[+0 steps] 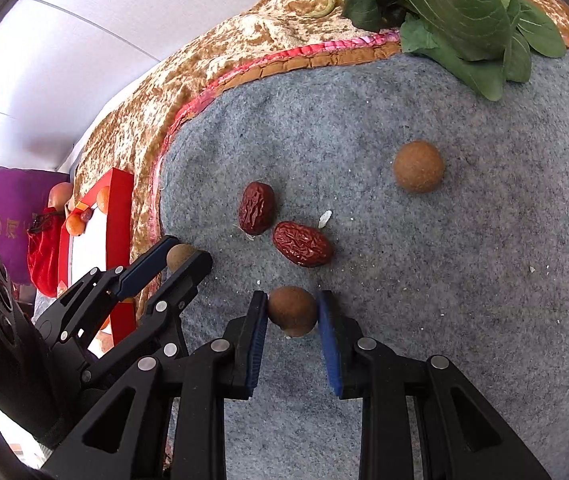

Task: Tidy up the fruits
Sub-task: 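Grasp a brown nut with the left gripper while the right grasps another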

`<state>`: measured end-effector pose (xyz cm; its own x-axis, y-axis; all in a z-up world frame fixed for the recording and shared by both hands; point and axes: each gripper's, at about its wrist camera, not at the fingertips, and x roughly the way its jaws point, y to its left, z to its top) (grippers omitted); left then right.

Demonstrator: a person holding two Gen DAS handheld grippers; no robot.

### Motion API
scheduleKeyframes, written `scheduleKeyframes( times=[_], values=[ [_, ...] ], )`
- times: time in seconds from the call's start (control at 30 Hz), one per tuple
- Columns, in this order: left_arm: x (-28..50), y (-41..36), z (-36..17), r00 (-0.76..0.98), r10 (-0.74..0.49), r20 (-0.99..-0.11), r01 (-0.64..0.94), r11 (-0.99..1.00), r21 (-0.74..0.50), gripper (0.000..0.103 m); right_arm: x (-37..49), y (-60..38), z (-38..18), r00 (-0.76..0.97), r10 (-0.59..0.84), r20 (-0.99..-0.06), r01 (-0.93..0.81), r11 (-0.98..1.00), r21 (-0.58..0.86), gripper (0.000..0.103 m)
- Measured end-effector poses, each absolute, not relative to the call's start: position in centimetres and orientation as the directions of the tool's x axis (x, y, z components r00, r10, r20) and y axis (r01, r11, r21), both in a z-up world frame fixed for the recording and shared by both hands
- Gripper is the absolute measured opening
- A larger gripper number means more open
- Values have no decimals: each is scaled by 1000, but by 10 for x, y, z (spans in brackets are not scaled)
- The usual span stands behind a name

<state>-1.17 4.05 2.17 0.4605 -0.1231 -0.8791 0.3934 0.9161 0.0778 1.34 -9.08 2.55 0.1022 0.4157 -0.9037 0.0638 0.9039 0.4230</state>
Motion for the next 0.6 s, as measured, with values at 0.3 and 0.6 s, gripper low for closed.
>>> scheduleKeyframes(
  times=[0.3, 0.6],
  values=[
    [-15, 46, 30, 472, -135, -871, 377, 924, 61, 21, 15, -84, 28, 112, 420, -901, 55, 902, 427, 26],
    [-36, 77, 61, 532, -100, -841, 314, 946, 86, 21, 12, -63, 45, 149, 475, -867, -11, 878, 479, 26]
  ],
)
